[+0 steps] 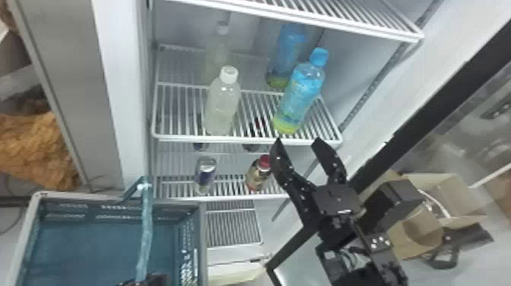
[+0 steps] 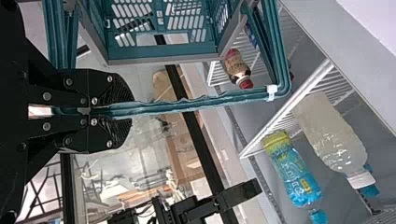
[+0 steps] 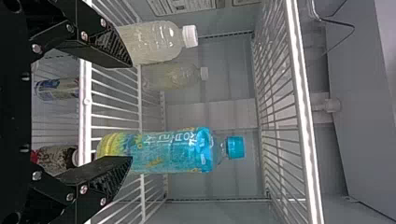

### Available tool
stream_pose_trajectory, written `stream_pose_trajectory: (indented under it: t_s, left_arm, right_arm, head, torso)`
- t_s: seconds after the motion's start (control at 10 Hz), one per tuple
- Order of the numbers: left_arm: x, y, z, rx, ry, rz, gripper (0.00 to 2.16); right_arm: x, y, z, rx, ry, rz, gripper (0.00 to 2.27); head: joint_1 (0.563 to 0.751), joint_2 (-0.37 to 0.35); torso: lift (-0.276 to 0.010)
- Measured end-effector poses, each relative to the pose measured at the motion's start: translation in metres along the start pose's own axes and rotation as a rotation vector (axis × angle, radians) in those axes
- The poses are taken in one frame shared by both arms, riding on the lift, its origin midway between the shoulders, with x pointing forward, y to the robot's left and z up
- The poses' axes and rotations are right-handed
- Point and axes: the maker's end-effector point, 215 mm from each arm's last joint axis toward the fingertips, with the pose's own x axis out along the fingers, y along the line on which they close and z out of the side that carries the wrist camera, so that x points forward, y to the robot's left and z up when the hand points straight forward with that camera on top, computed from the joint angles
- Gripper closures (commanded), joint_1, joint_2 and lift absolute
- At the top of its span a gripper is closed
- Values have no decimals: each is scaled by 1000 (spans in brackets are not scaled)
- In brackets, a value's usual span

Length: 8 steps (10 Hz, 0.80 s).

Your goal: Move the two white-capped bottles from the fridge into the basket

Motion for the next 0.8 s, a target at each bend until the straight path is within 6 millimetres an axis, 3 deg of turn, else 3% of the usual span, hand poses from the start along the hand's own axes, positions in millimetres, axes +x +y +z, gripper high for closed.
stream_pose_trajectory:
  t_s: [0.8]
  left_arm:
    - [0,0,1,1,-2,2,1214]
  right_arm:
    - [2,15,3,-3,-6,33,361]
  head:
    - [695,-299]
  torso:
    - [0]
